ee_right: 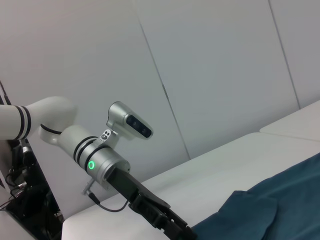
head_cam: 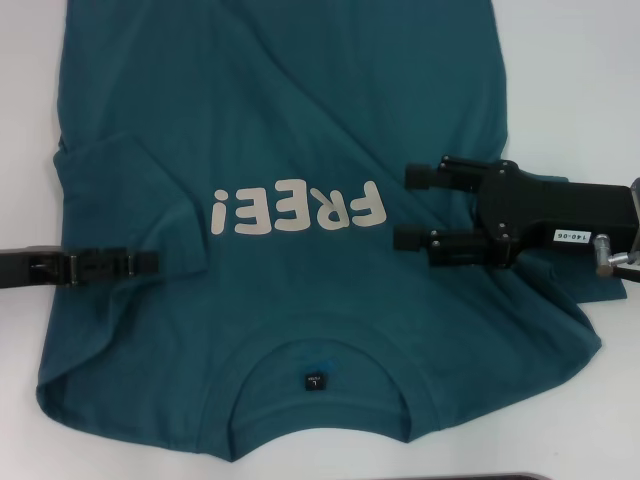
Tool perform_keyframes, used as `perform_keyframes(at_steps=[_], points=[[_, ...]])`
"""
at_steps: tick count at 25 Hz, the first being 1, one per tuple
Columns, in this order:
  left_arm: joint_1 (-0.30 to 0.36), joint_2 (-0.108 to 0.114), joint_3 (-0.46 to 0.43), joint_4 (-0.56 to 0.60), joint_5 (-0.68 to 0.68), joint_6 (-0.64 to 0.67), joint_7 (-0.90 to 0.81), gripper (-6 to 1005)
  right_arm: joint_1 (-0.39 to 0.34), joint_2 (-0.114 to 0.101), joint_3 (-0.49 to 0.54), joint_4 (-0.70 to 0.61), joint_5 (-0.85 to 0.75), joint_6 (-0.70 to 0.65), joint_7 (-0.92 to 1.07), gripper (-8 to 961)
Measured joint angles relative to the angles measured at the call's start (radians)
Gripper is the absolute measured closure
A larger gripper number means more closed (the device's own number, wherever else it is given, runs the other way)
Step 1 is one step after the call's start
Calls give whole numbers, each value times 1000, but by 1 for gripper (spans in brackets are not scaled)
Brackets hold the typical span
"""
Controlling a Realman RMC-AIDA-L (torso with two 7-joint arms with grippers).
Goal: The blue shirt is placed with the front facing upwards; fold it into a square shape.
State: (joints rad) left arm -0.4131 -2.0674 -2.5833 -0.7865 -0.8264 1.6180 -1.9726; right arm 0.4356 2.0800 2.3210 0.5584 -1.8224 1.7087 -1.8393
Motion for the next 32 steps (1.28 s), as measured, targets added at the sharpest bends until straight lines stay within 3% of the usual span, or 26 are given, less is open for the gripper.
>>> perform_keyframes(at_steps=[8,20,25,32], points=[[-3,-8,38,15,3,-11,-2,294,0,-1,1,0,1,1,0,40],[-25,-41,97,12,-5,46,2,293,0,-2,2,2,0,2,0,41],[-30,-35,71,5,-58,129,26,293,0,-2,1,2,-2,0,0,41],[-26,-30,-29,-8,-86,129,49,252,-8,-7,2,2,-3,-3,9,40]])
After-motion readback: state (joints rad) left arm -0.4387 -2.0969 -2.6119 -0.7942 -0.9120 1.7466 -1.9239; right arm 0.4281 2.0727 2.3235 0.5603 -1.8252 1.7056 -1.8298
